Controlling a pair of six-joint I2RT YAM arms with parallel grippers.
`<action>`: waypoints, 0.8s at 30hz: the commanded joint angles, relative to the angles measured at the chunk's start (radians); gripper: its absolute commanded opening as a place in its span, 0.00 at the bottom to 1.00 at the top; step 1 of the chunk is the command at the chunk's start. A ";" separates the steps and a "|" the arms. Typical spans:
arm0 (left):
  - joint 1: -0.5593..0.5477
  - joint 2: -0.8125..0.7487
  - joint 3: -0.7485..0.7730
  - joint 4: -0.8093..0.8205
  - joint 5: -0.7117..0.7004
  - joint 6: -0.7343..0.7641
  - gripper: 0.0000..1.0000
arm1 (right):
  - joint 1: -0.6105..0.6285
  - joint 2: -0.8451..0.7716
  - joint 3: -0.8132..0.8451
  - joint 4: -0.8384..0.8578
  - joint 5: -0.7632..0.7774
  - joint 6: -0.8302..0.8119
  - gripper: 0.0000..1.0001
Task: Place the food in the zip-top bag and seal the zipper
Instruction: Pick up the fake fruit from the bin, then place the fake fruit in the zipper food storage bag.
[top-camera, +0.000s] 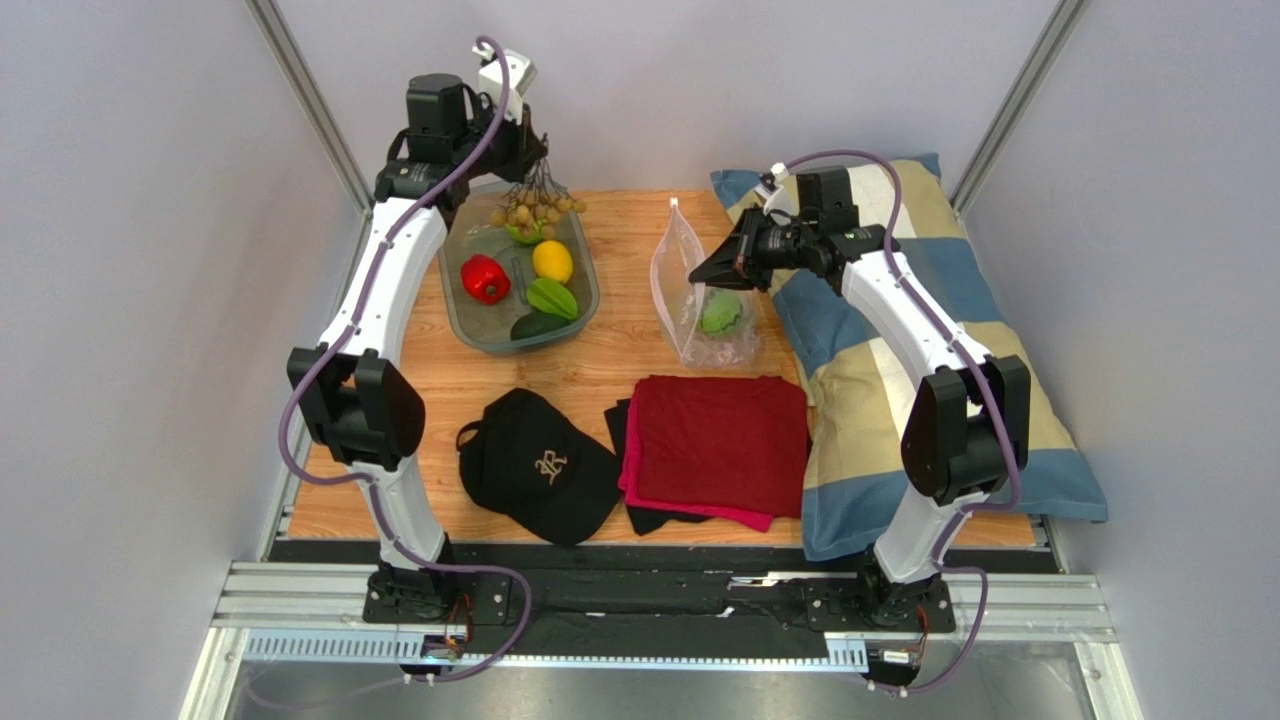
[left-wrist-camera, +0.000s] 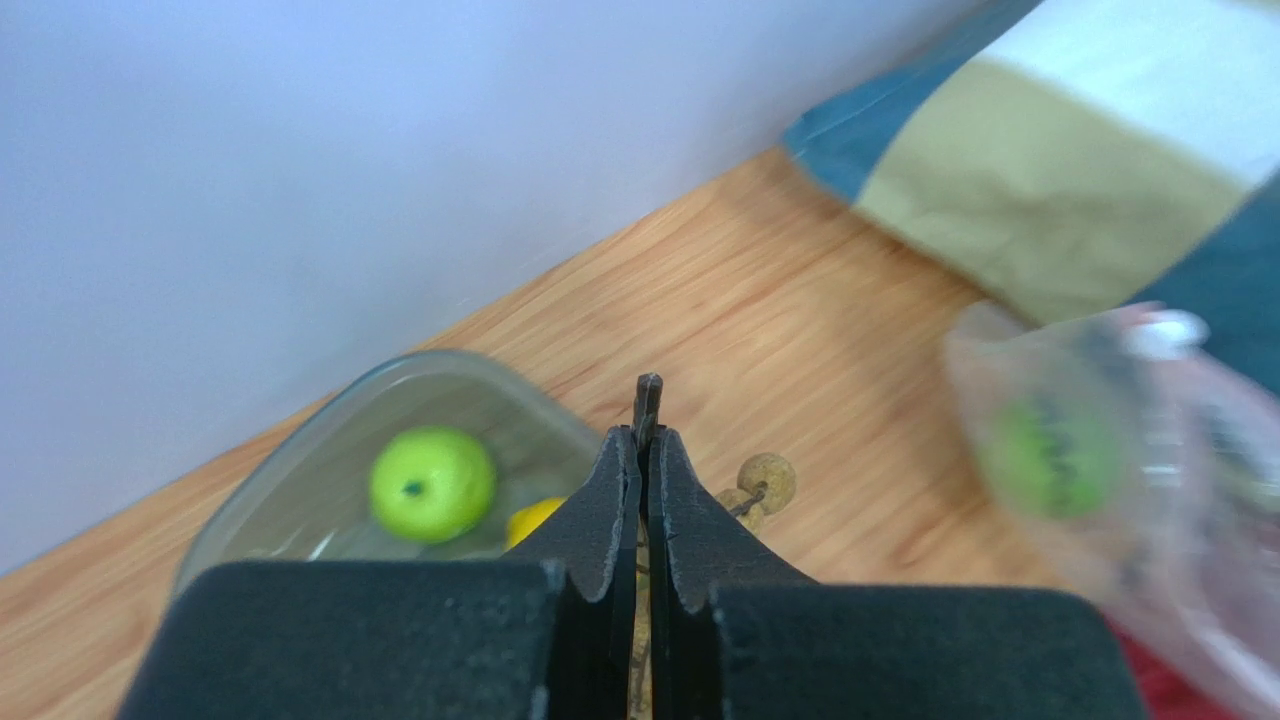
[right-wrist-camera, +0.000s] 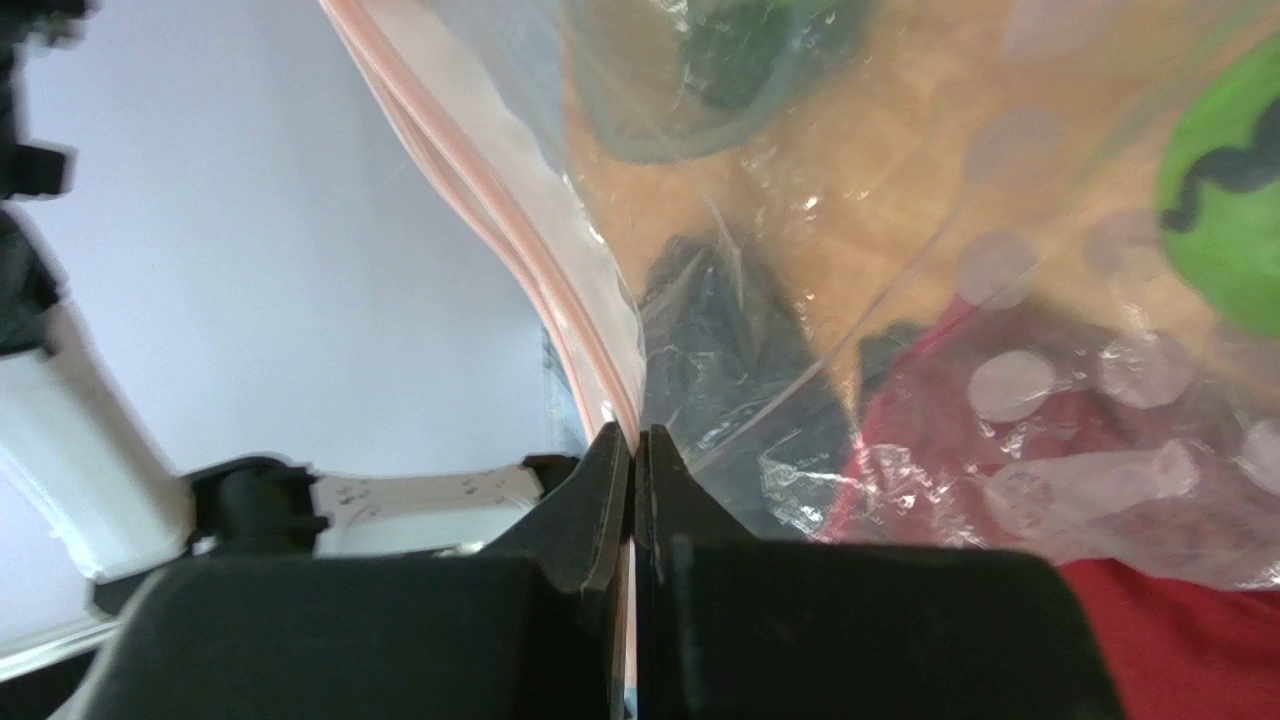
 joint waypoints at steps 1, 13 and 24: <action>-0.033 -0.118 0.023 0.128 0.181 -0.242 0.00 | -0.035 0.008 0.130 -0.187 0.177 -0.218 0.00; -0.279 -0.074 -0.046 0.655 0.259 -0.860 0.00 | -0.084 0.067 0.132 -0.184 0.146 -0.186 0.00; -0.349 0.087 -0.090 0.805 0.230 -0.911 0.00 | -0.156 0.057 0.119 -0.166 0.072 -0.149 0.00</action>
